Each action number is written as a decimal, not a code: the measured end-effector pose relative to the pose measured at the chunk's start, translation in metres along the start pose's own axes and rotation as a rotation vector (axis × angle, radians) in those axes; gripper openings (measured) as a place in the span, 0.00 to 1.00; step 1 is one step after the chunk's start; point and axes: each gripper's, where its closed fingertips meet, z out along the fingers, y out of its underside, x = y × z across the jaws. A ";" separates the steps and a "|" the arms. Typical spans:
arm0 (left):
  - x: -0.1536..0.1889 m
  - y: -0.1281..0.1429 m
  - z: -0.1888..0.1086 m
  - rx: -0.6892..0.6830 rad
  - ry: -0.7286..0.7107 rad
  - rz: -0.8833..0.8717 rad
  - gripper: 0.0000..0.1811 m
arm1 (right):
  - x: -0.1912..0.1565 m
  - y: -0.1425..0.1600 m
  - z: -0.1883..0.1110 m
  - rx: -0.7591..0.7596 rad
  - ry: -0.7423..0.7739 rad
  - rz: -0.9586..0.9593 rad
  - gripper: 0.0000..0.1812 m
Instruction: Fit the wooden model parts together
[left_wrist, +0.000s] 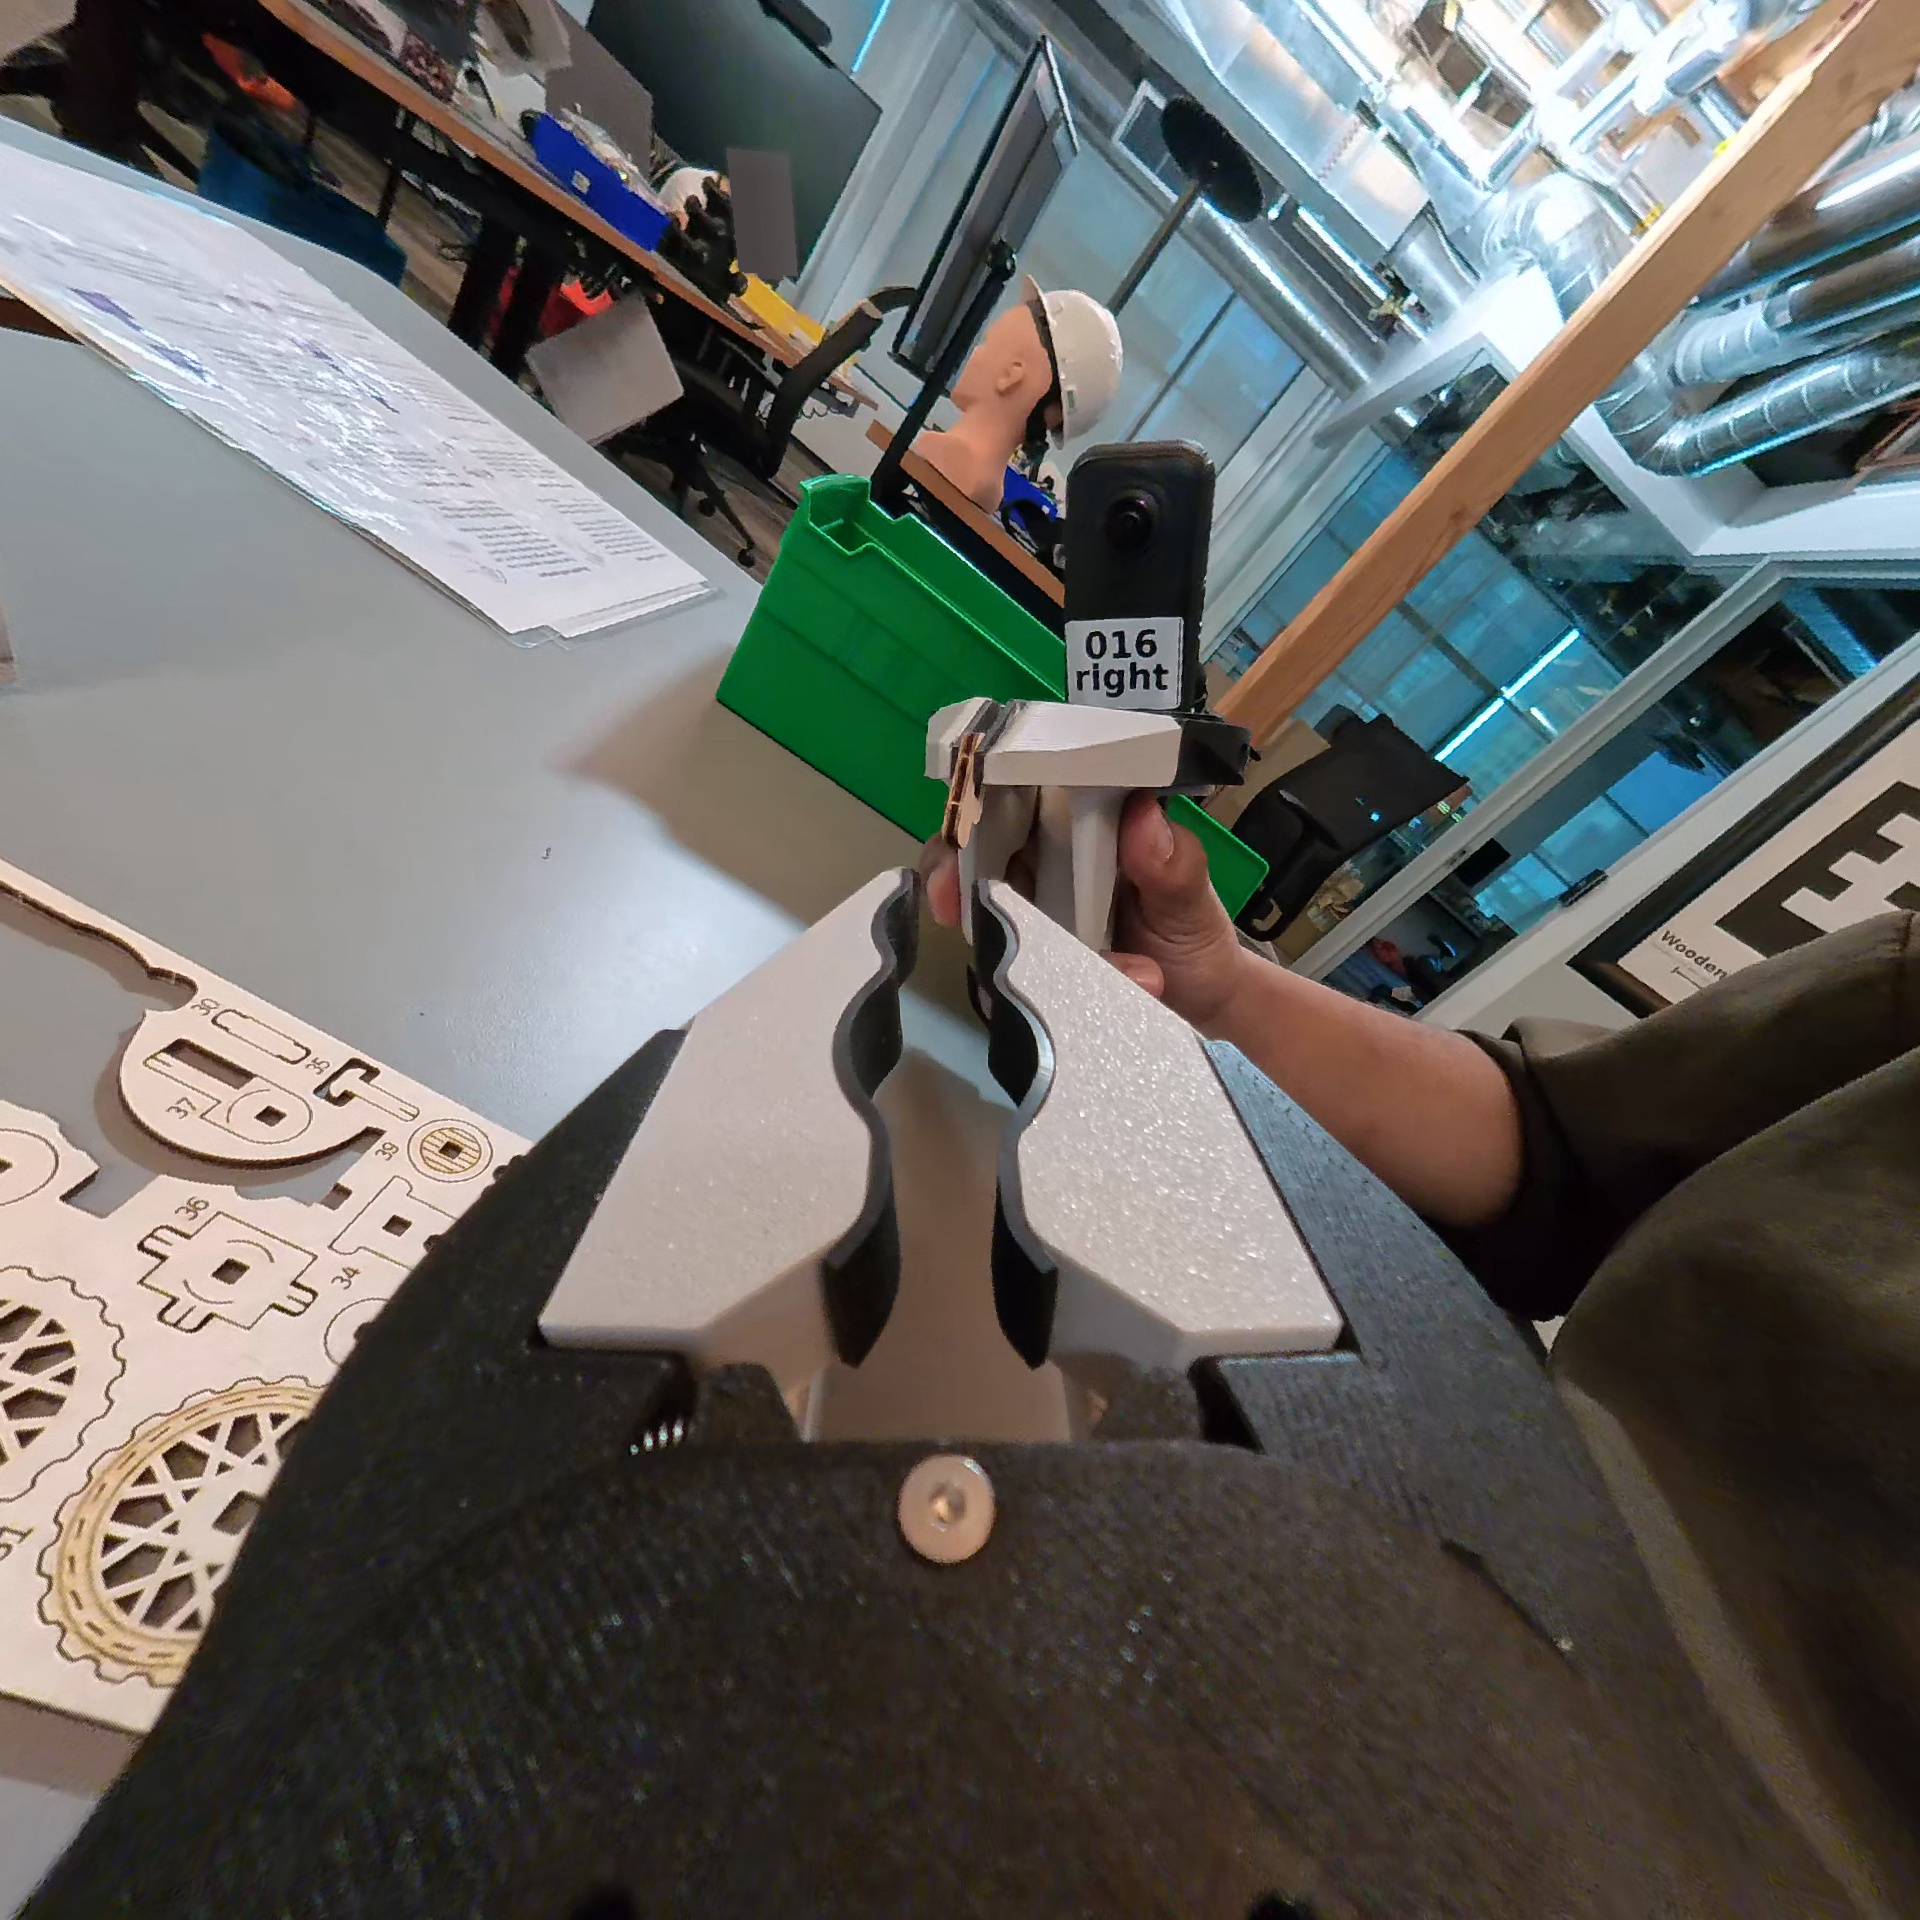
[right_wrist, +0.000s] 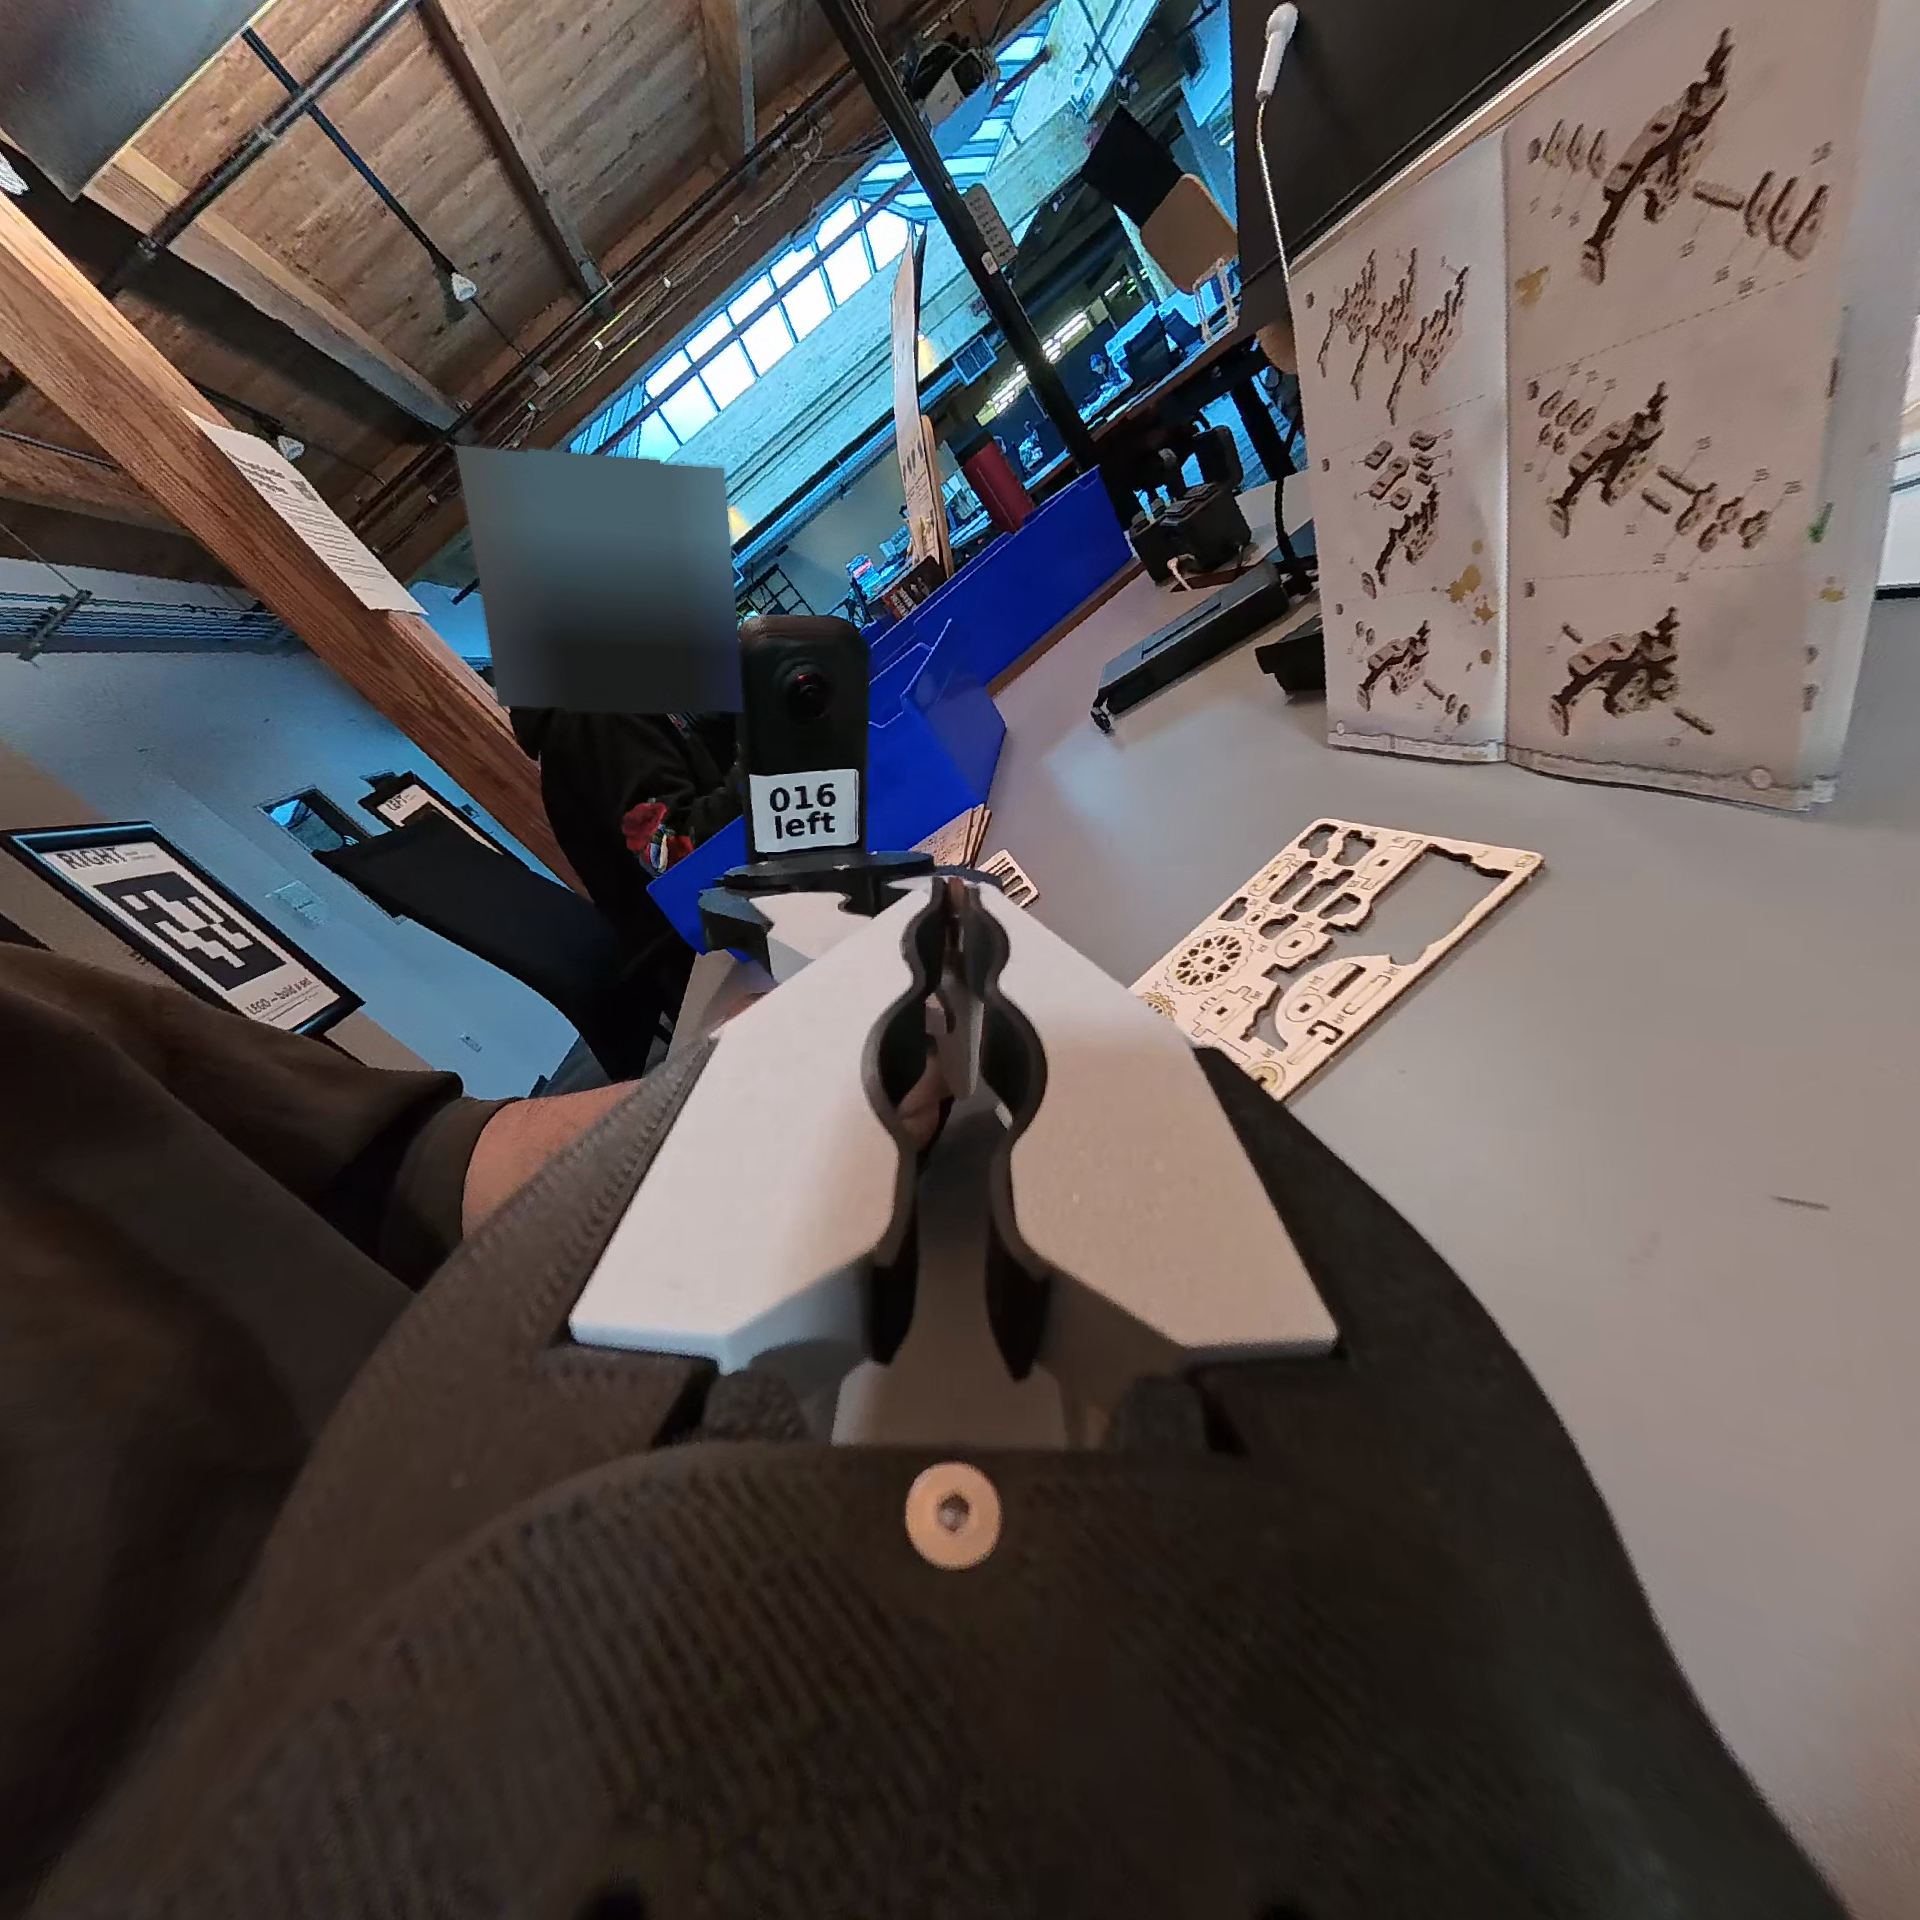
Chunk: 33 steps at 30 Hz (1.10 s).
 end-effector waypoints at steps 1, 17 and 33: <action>0.000 0.000 0.000 -0.002 0.002 0.000 0.04 | 0.000 0.000 0.000 0.000 0.000 -0.001 0.00; 0.003 0.000 0.001 0.003 0.013 0.001 0.07 | -0.001 0.004 0.003 -0.012 -0.002 -0.004 0.00; 0.001 -0.005 -0.002 0.025 -0.007 0.019 0.05 | 0.000 0.005 0.003 -0.015 -0.002 0.002 0.01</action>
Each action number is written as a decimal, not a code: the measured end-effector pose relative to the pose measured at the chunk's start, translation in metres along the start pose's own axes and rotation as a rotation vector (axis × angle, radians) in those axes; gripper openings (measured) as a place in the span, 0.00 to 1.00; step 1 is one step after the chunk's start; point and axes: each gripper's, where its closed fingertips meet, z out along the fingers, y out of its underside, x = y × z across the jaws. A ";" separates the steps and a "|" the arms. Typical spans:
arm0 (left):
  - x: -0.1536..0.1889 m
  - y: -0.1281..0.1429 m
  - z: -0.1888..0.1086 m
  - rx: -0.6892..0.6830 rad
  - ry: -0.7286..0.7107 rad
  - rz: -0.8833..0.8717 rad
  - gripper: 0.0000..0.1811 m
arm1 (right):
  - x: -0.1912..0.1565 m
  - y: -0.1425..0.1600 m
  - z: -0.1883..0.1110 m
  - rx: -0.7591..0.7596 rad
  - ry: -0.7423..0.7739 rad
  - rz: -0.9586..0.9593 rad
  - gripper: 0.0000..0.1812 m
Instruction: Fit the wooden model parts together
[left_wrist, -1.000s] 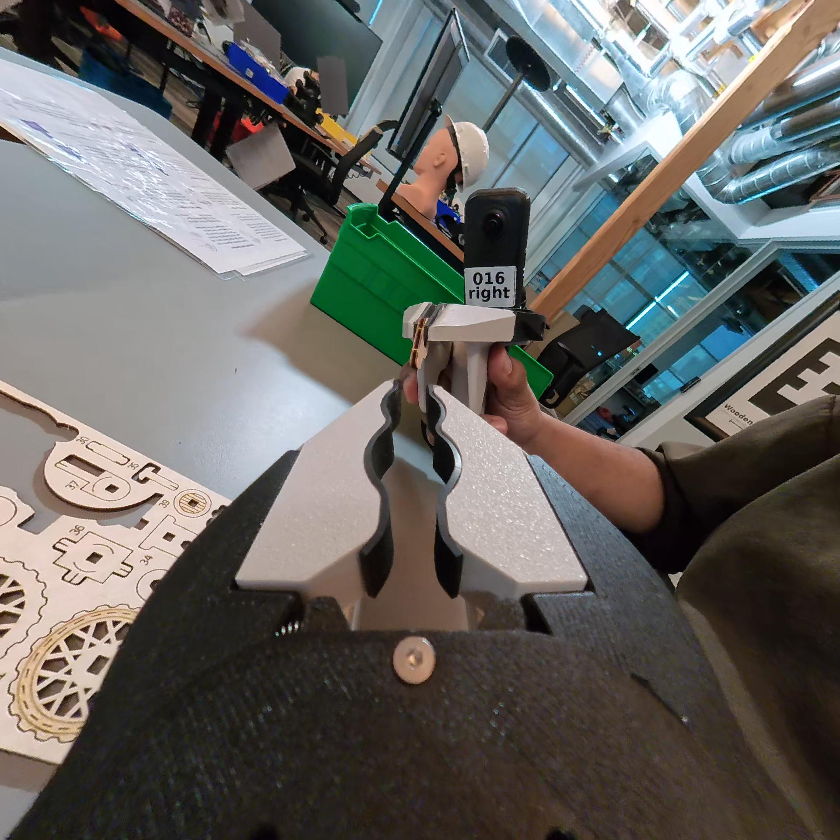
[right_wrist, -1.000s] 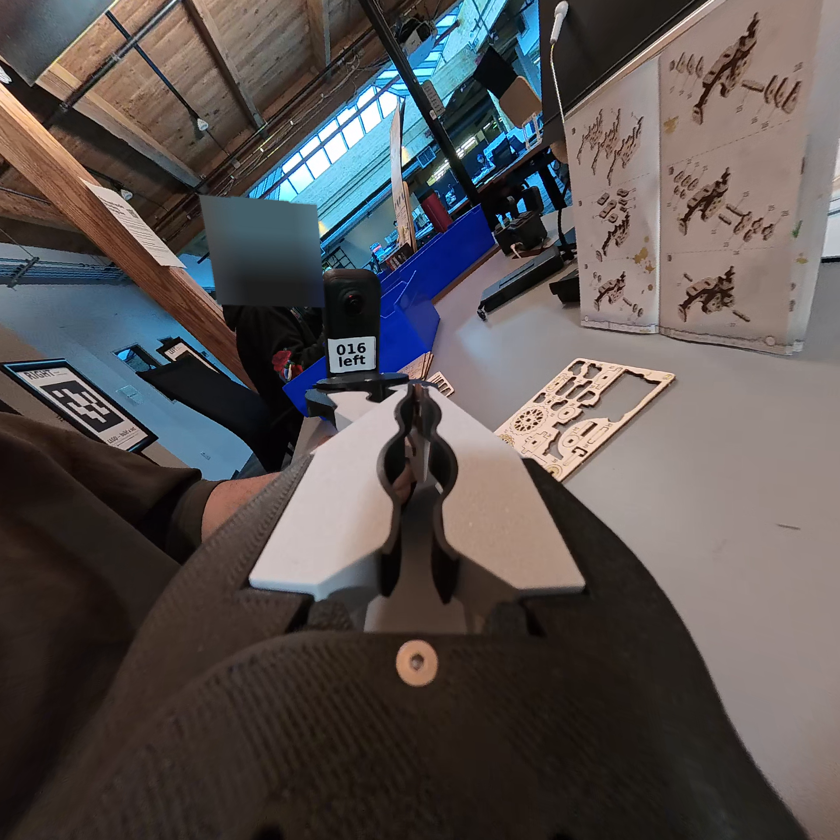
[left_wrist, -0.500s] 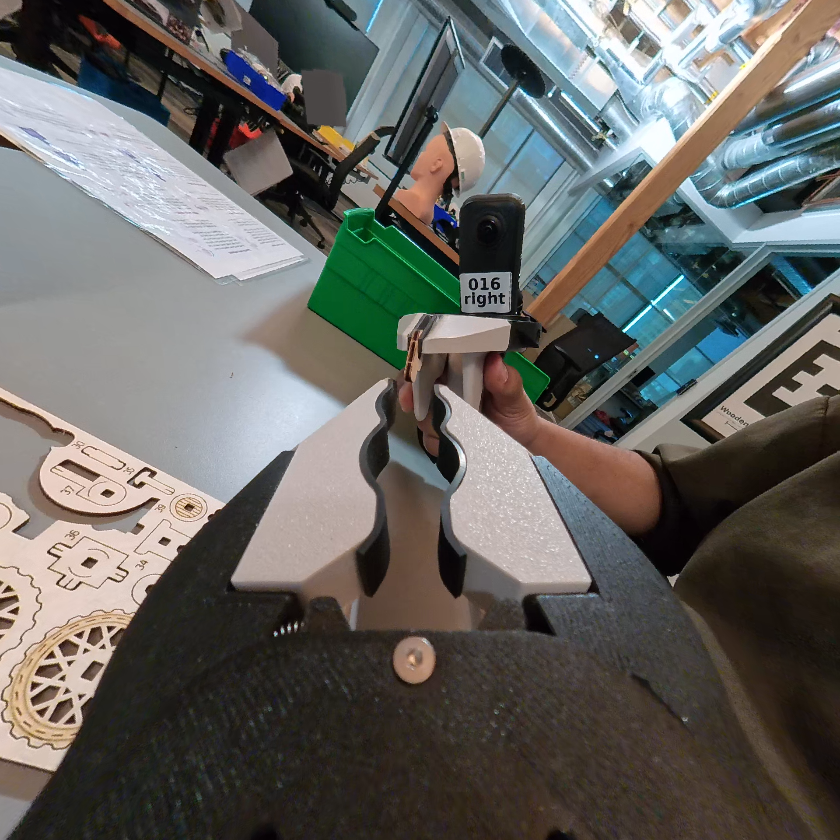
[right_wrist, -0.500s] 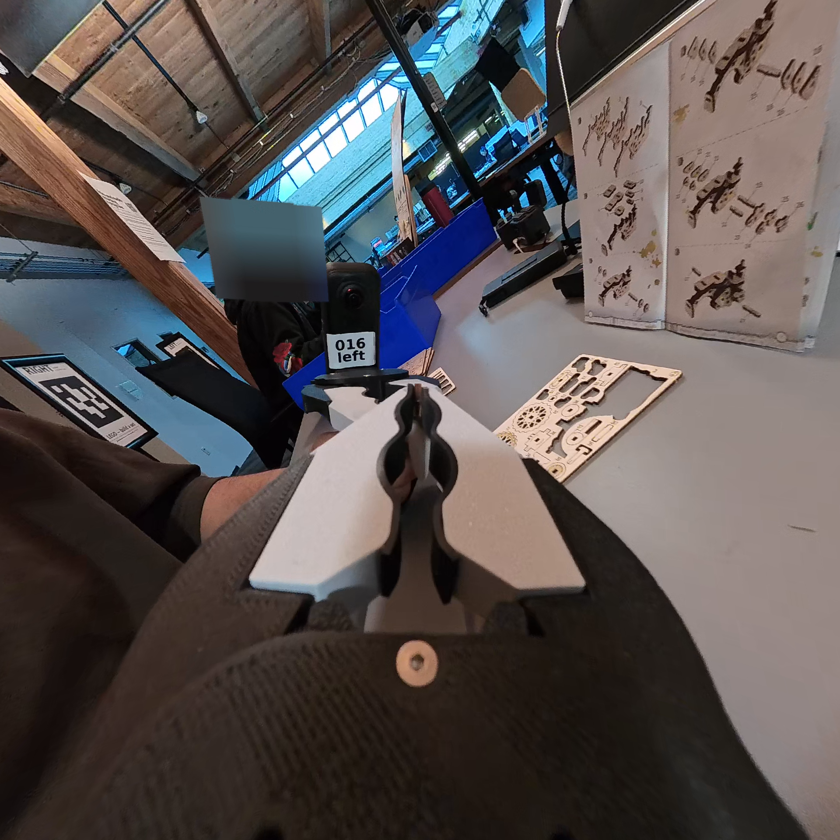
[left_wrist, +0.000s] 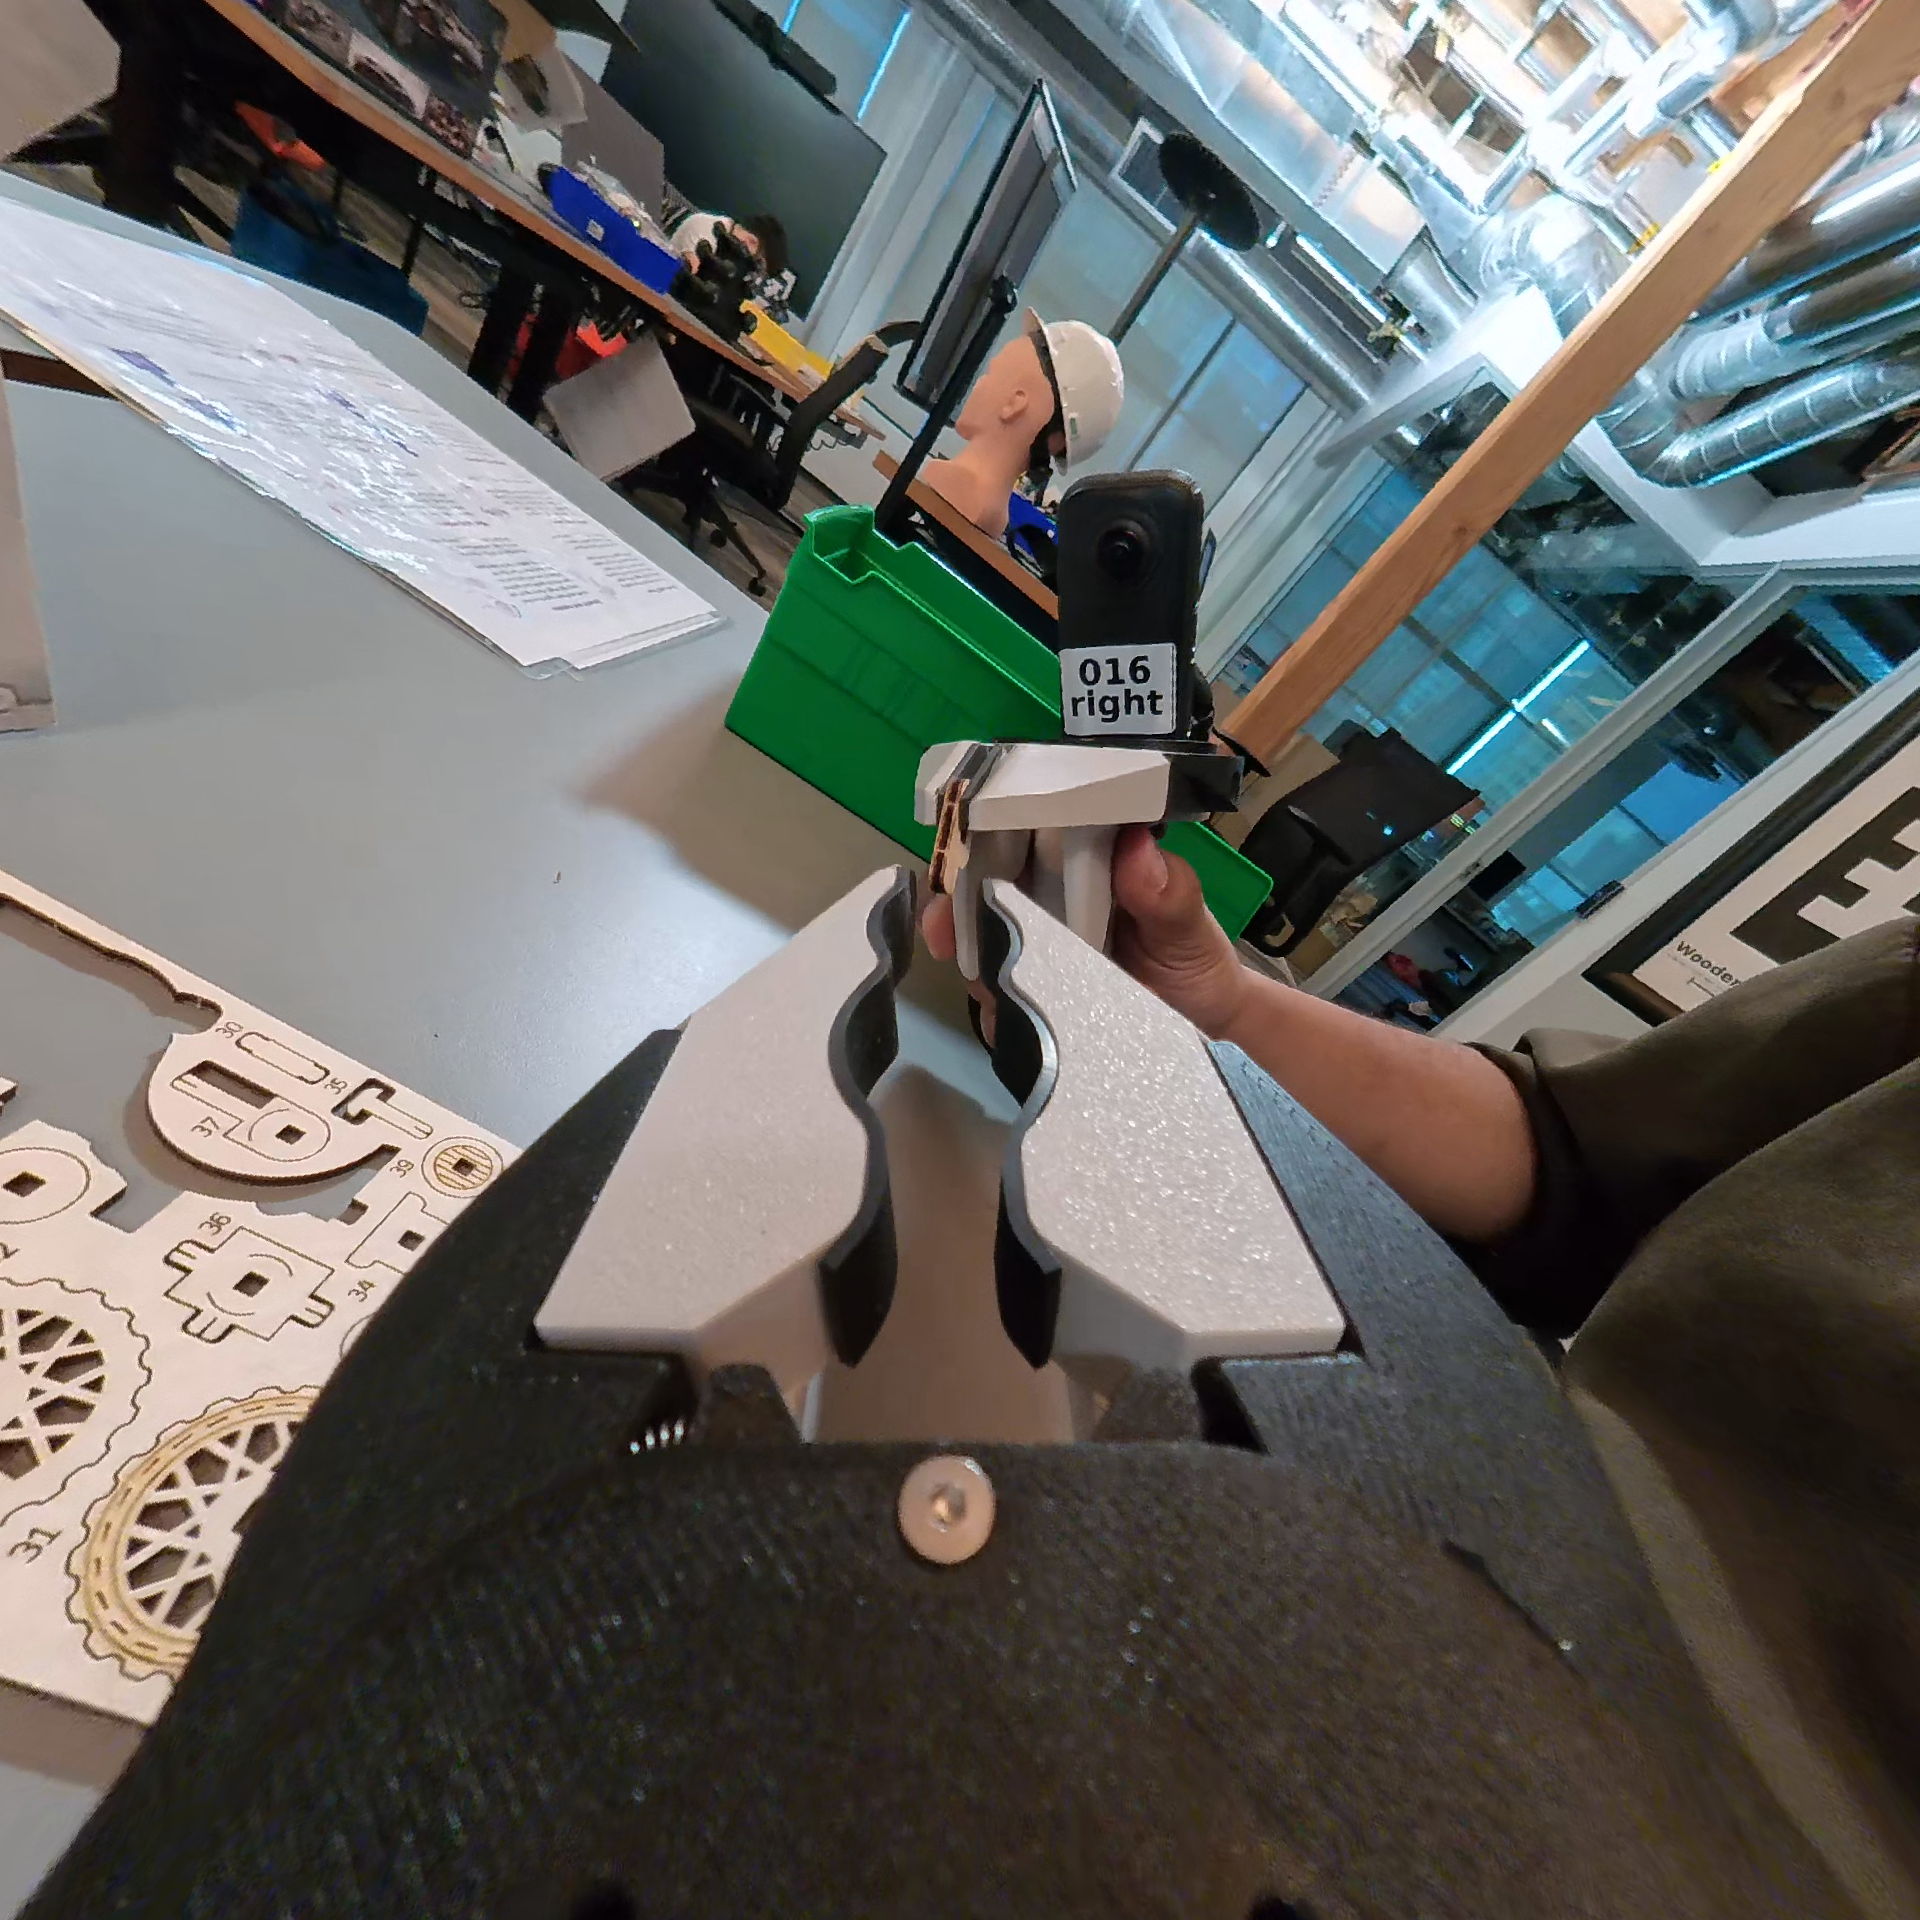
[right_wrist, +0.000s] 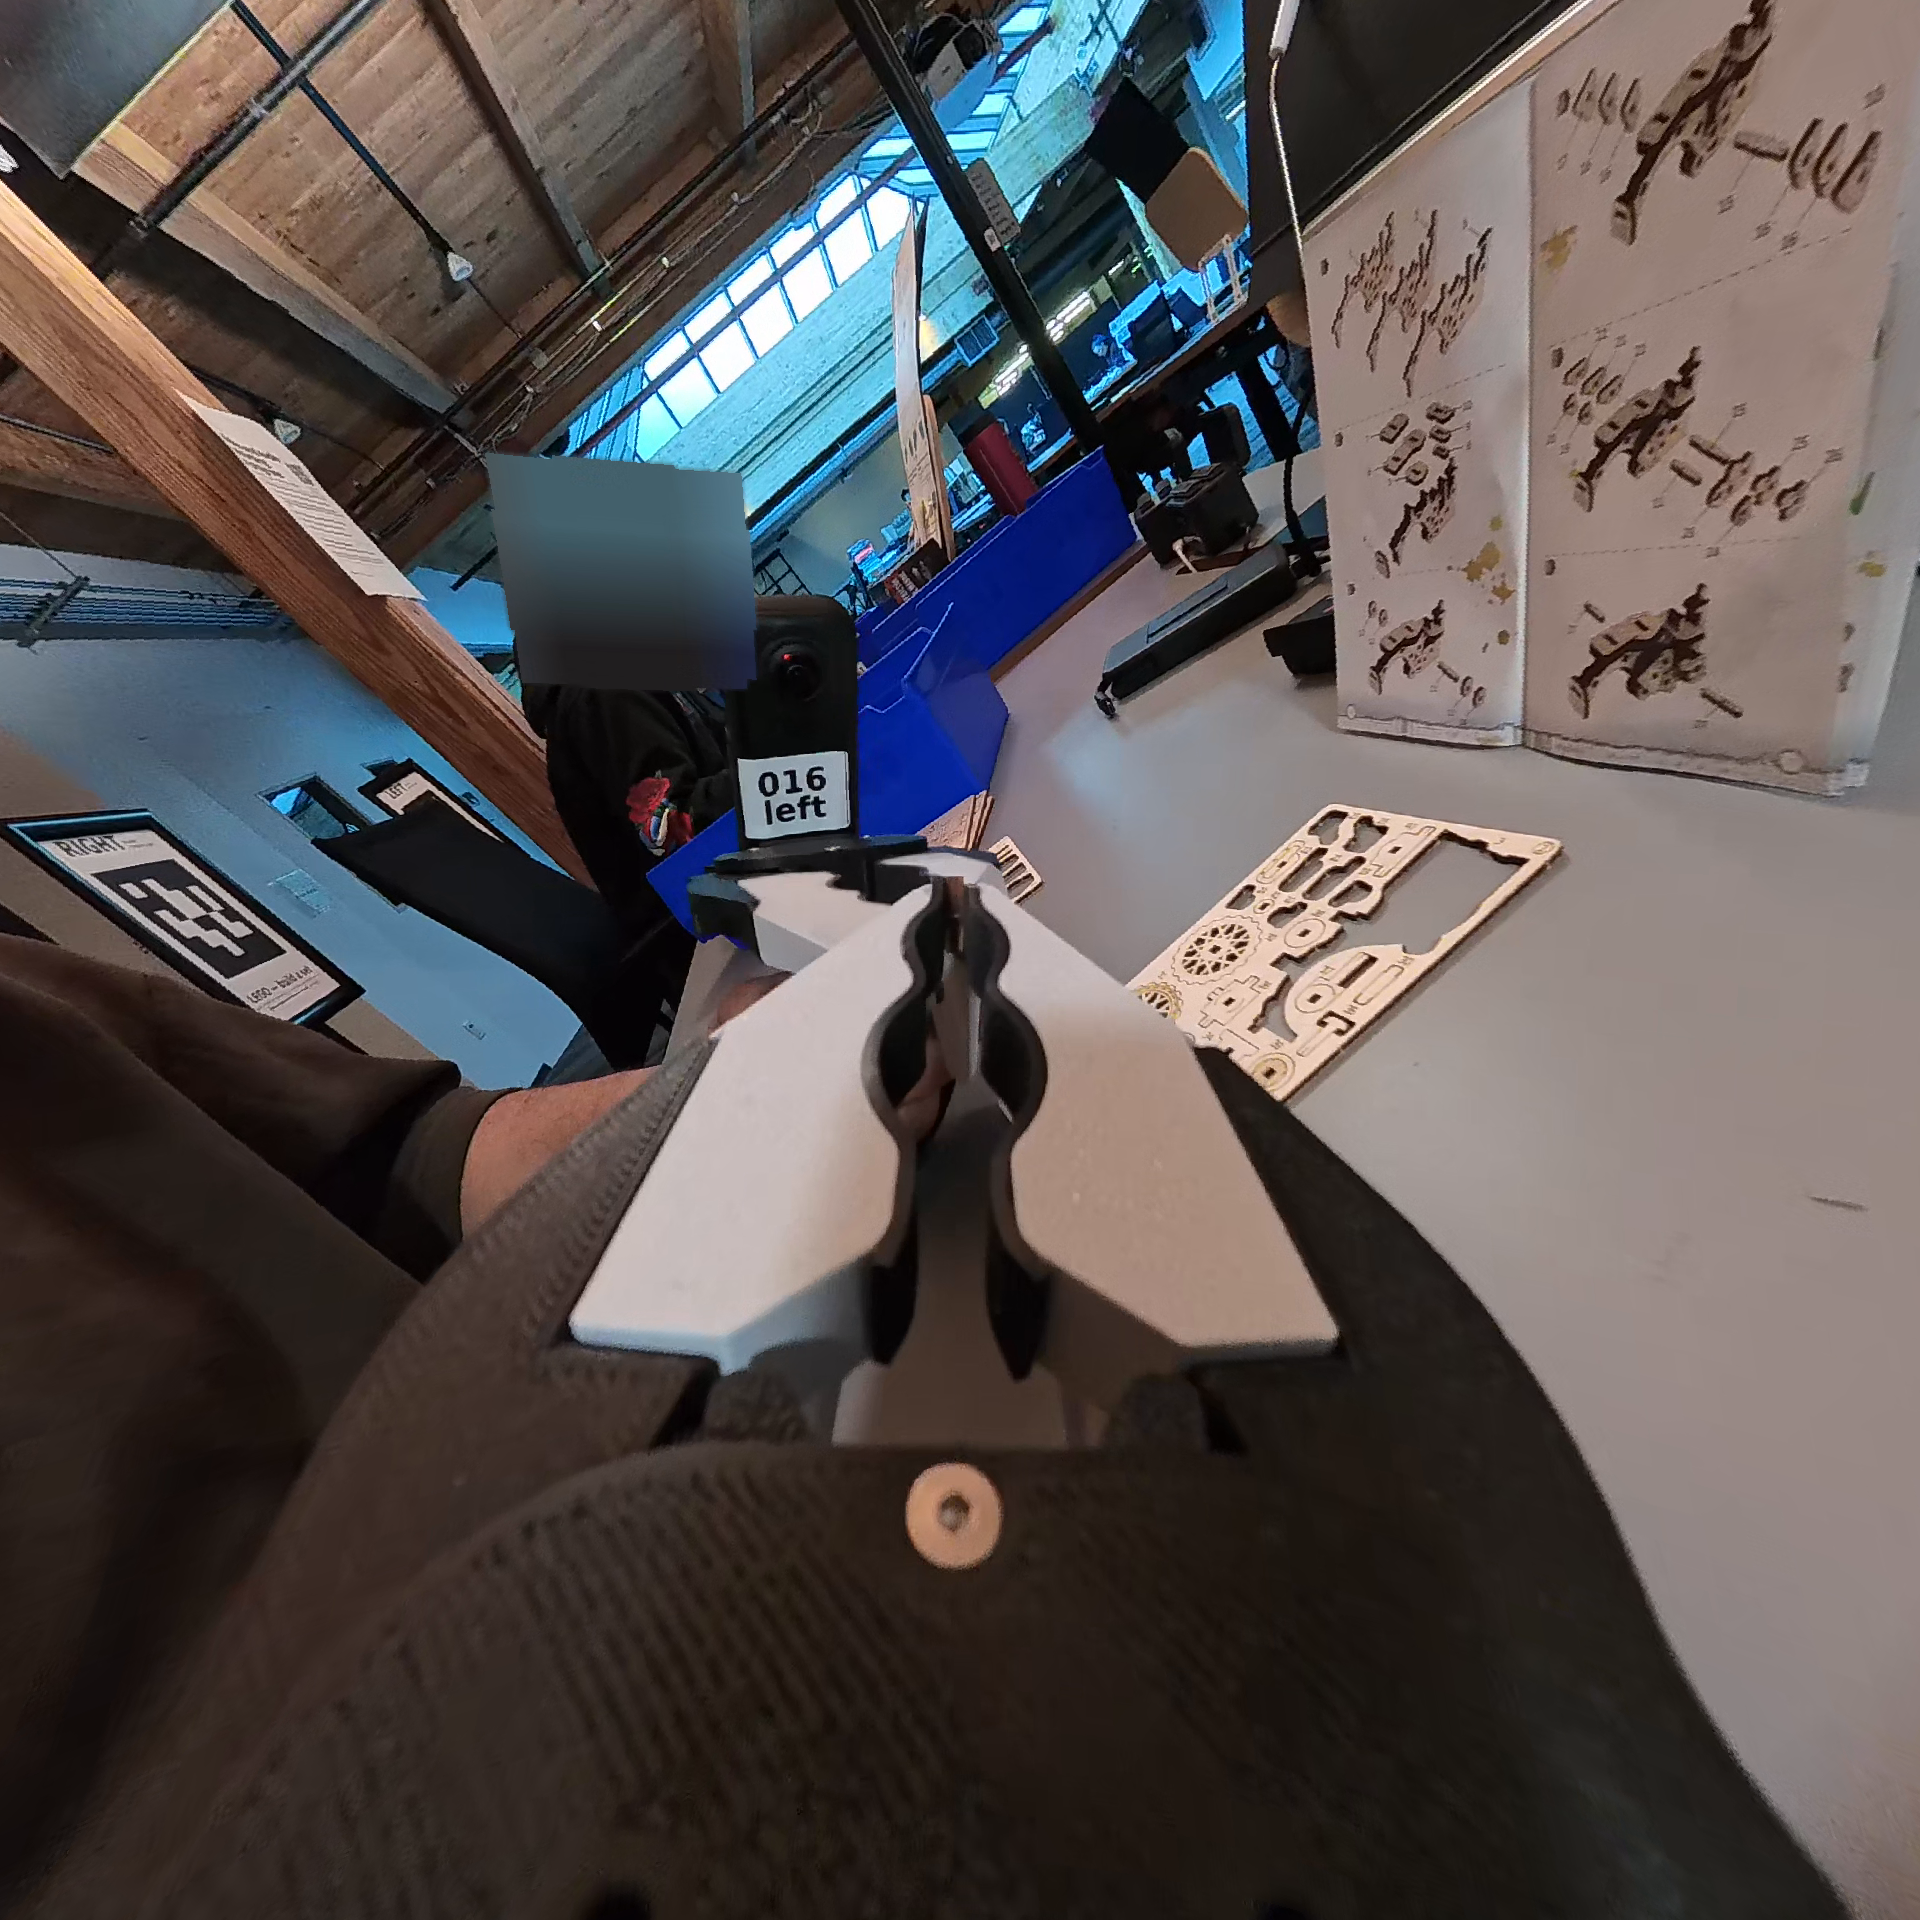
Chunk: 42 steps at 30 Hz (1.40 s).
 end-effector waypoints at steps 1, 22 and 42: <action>0.000 -0.001 0.000 0.003 -0.001 0.000 0.05 | 0.000 0.000 0.000 0.000 0.001 0.001 0.00; 0.001 -0.005 -0.004 0.022 0.001 0.013 0.02 | 0.000 0.003 0.001 -0.009 -0.011 0.017 0.01; -0.003 0.012 -0.006 -0.160 -0.064 0.237 0.00 | 0.009 0.001 -0.011 -0.060 0.005 -0.007 0.12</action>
